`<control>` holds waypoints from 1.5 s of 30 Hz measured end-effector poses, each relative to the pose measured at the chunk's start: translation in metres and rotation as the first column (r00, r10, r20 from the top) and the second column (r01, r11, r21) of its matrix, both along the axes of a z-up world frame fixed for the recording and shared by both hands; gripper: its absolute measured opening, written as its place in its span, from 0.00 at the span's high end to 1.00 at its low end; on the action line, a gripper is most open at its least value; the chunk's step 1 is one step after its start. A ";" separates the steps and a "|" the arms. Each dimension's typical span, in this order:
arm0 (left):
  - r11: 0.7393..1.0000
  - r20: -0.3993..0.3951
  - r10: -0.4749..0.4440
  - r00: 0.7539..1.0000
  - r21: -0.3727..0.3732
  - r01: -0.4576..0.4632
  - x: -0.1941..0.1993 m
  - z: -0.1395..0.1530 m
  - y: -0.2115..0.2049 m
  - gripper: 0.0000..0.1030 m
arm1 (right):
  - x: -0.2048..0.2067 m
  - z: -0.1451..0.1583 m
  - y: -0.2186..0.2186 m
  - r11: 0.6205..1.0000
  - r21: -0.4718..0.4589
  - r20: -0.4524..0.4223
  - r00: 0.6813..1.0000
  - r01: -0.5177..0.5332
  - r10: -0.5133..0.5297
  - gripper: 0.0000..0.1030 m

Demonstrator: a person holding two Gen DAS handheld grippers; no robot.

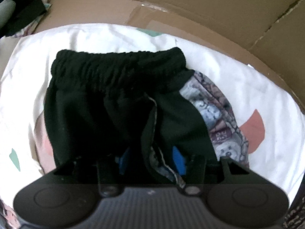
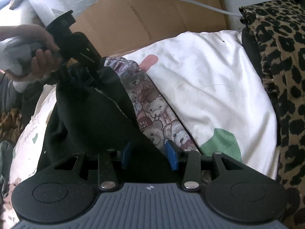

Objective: Fold clothes

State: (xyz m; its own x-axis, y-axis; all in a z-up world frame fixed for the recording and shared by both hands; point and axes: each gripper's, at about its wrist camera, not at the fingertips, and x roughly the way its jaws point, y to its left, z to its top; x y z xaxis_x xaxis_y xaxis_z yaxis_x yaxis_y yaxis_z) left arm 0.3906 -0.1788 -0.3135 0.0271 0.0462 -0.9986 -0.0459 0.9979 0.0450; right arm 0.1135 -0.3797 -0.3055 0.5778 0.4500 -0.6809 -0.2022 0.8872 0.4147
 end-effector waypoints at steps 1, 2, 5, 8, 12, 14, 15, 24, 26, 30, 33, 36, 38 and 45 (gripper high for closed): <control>1.000 0.005 0.000 1.000 -0.002 0.000 0.000 0.000 0.000 0.66 | 0.000 0.001 0.000 1.000 -0.003 0.006 1.000 -0.005 0.005 0.55; 1.000 0.011 0.002 1.000 -0.002 -0.002 0.000 0.002 0.000 0.96 | -0.001 0.002 0.000 1.000 -0.008 0.017 1.000 -0.008 0.008 0.55; 1.000 0.023 0.000 1.000 -0.007 0.001 0.001 0.009 0.001 0.97 | 0.002 0.006 0.003 1.000 -0.011 0.050 0.998 -0.024 0.025 0.55; 1.000 0.030 -0.022 0.999 -0.022 0.022 -0.001 0.018 0.001 0.97 | 0.012 0.005 0.012 0.997 -0.038 0.036 0.997 -0.069 0.070 0.55; 0.998 0.046 -0.038 0.998 -0.056 0.040 -0.003 0.029 0.001 0.97 | 0.015 0.002 0.019 0.988 -0.090 0.017 0.991 -0.127 0.129 0.61; 0.996 0.059 -0.036 0.998 -0.083 0.040 -0.003 0.035 0.001 0.97 | 0.014 0.003 0.016 0.990 -0.090 0.013 0.994 -0.110 0.111 1.00; 0.994 0.071 -0.032 0.997 -0.105 0.039 -0.004 0.039 0.000 0.97 | 0.013 0.004 0.013 0.992 -0.086 0.014 0.995 -0.095 0.097 1.00; 0.974 0.161 -0.049 0.986 -0.213 0.083 -0.009 0.053 -0.012 0.97 | -0.003 0.020 -0.003 0.999 -0.046 0.064 0.998 -0.005 0.008 1.00; 0.969 0.174 -0.051 0.983 -0.230 0.091 -0.008 0.052 -0.016 0.98 | -0.003 0.022 -0.006 0.999 -0.047 0.064 0.998 0.013 -0.010 1.00; 0.956 0.209 -0.060 0.976 -0.270 0.117 -0.005 0.052 -0.029 0.98 | -0.002 0.021 -0.011 0.998 -0.050 0.049 0.998 0.047 -0.045 1.00; 0.944 0.234 -0.073 0.970 -0.297 0.143 -0.008 0.055 -0.033 0.98 | -0.002 0.018 -0.011 0.997 -0.051 0.036 0.998 0.059 -0.057 1.00; 0.938 0.241 -0.068 0.968 -0.316 0.145 -0.007 0.051 -0.035 0.98 | -0.002 0.016 -0.012 0.996 -0.053 0.026 0.998 0.066 -0.065 1.00; 0.934 0.245 -0.063 0.967 -0.328 0.144 -0.007 0.048 -0.036 0.98 | -0.002 0.015 -0.013 0.996 -0.060 0.026 0.997 0.071 -0.069 1.00; 0.927 0.255 -0.081 0.964 -0.336 0.167 -0.003 0.035 -0.046 0.98 | 0.001 0.012 -0.020 0.994 -0.059 0.005 0.996 0.092 -0.092 1.00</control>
